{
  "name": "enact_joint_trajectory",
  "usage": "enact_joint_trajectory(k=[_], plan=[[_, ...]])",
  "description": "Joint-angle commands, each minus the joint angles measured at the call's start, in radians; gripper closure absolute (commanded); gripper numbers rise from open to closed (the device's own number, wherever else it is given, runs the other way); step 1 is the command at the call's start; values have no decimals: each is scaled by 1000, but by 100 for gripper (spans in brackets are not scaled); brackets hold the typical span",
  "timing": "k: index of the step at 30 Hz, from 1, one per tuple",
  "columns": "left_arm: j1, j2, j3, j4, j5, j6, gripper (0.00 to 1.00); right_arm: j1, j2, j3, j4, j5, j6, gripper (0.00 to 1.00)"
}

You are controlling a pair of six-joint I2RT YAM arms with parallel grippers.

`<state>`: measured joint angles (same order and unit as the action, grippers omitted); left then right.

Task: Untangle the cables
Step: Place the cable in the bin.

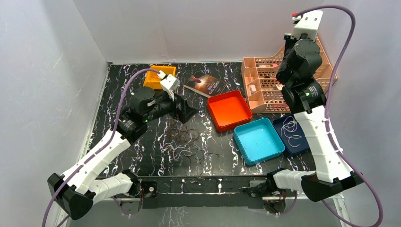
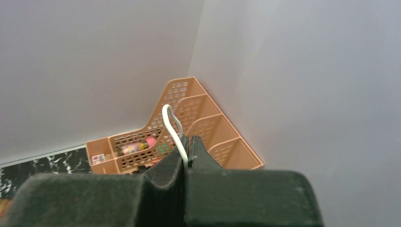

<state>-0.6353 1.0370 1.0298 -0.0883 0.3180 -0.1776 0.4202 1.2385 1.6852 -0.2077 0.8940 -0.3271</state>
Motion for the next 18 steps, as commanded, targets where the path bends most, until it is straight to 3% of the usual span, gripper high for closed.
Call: enact_joint_trajectory(k=[1,9,18], plan=[[2,-15,46,-8,-2,7,15,-85,-33,8,44,23,22,100],[2,7,71,-27,12,17,15,-317,-71,-42,-32,-61,132,100],[2,31,94,-37,34,13,15,-340,-120,-29,-53,4,149,100]])
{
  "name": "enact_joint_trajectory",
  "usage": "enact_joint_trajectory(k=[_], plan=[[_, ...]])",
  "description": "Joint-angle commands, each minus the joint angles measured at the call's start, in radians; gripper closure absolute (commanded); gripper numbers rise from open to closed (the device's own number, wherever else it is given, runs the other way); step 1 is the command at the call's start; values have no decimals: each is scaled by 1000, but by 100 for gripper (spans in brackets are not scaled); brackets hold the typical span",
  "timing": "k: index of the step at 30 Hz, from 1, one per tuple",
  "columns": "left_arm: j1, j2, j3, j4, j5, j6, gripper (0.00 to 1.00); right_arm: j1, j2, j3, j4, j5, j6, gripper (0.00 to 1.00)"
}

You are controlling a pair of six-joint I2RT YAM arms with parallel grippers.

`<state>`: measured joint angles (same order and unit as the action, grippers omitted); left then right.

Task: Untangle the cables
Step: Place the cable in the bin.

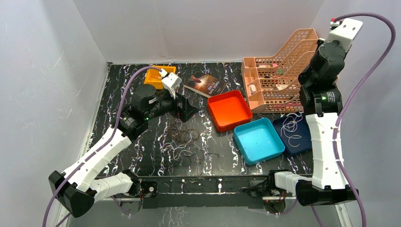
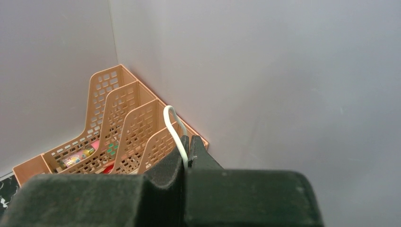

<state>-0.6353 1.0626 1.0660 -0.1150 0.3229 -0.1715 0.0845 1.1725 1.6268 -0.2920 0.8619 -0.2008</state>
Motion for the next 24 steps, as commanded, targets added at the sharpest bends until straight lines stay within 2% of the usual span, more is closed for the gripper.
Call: enact_joint_trajectory(k=[1,5,13,19,24], plan=[[2,10,62,-15,33,9,15,-4,-62,28,34,46,20,100],[2,28,82,-26,47,13,15,-3,-86,1,64,91,-17,100],[2,61,116,-42,89,0,15,-6,-136,-183,195,179,-80,100],[2,62,138,-80,102,12,14,-35,-141,-295,192,170,-5,100],[2,60,132,-88,103,14,14,-118,-129,-333,136,113,72,100]])
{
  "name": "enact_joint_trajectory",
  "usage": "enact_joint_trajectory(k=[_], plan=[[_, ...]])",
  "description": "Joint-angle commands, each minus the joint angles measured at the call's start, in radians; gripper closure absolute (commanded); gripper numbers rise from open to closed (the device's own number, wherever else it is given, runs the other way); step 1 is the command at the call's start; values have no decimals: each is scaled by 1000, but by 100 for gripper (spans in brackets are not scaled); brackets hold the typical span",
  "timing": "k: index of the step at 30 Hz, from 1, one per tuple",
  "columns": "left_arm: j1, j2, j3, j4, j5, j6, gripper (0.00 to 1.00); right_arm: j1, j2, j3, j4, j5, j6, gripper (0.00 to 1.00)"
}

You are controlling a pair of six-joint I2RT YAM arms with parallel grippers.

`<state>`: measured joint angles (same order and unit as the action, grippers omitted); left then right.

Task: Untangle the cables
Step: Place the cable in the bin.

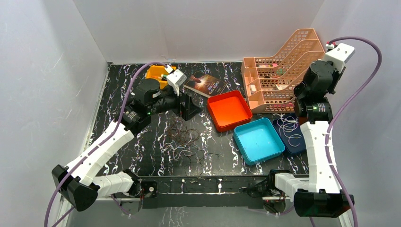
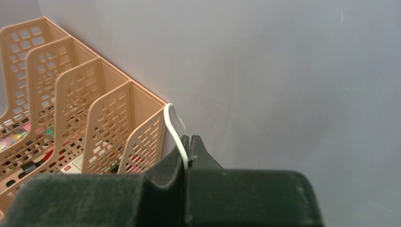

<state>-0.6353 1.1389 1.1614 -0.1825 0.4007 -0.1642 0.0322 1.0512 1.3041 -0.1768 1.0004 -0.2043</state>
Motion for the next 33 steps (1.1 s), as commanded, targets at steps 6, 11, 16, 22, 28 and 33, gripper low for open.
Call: enact_joint_trajectory(k=[6,11,16,22,28,33], plan=[[2,-3,41,-16,37,-6,14,-185,-9,-72,-12,-117,163,100],[2,16,45,-4,56,-24,14,-267,-30,-203,6,-191,296,100],[2,27,42,1,72,-38,14,-275,-53,-285,-10,-258,445,100],[2,13,23,7,54,-42,14,-275,-112,-419,10,-335,600,100],[2,-10,-1,14,42,-45,13,-275,-121,-566,70,-315,718,100],[2,-32,-19,18,25,-49,13,-275,-93,-584,70,-343,789,100]])
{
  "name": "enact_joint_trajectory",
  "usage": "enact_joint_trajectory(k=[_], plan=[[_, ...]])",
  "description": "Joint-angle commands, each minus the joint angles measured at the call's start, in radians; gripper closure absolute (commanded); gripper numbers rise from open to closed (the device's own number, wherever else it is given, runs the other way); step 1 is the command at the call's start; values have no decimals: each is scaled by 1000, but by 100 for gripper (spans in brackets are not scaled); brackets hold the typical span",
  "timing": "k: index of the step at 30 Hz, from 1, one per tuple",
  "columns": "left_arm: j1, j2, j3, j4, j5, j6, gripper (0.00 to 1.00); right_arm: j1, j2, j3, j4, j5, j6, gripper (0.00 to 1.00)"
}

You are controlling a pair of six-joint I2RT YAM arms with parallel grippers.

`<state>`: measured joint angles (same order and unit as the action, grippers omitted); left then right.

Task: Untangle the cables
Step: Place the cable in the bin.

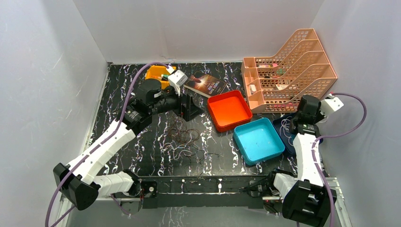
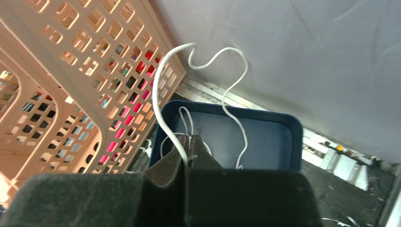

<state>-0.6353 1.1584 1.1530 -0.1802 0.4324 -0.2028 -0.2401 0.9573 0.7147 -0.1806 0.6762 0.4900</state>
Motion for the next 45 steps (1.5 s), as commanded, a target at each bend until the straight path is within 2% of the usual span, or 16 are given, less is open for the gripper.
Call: enact_joint_trajectory(k=[1,4,11,12,15,19,22,24,30,35,40,45], plan=[[2,-52,-14,17,-8,-12,13,-2,-1,5,75,-53,99,100],[2,-58,-18,19,-13,-16,13,-2,-12,-14,90,-78,101,100],[1,-74,-39,26,-19,-17,12,-2,-21,-139,134,22,122,100],[2,-74,-39,27,-19,-17,12,-2,-19,-158,150,32,123,97],[2,-76,-41,27,-18,-17,12,-2,2,-180,176,47,120,73],[2,-77,-41,27,-20,-12,12,-2,9,-151,152,45,118,54],[1,-75,-40,27,-19,-12,12,-2,-1,-124,125,87,117,32],[1,-72,-39,27,-18,-11,12,-2,-10,-104,103,119,111,26],[2,-58,-30,27,-11,-12,11,-2,-48,-35,108,148,41,24],[2,-41,-24,33,-8,-12,11,-2,-28,8,153,14,-3,30],[2,-38,-24,37,-6,-11,11,-2,98,42,142,-93,-26,32],[2,-51,-34,36,-16,-5,11,-2,173,59,136,-50,-15,29]])
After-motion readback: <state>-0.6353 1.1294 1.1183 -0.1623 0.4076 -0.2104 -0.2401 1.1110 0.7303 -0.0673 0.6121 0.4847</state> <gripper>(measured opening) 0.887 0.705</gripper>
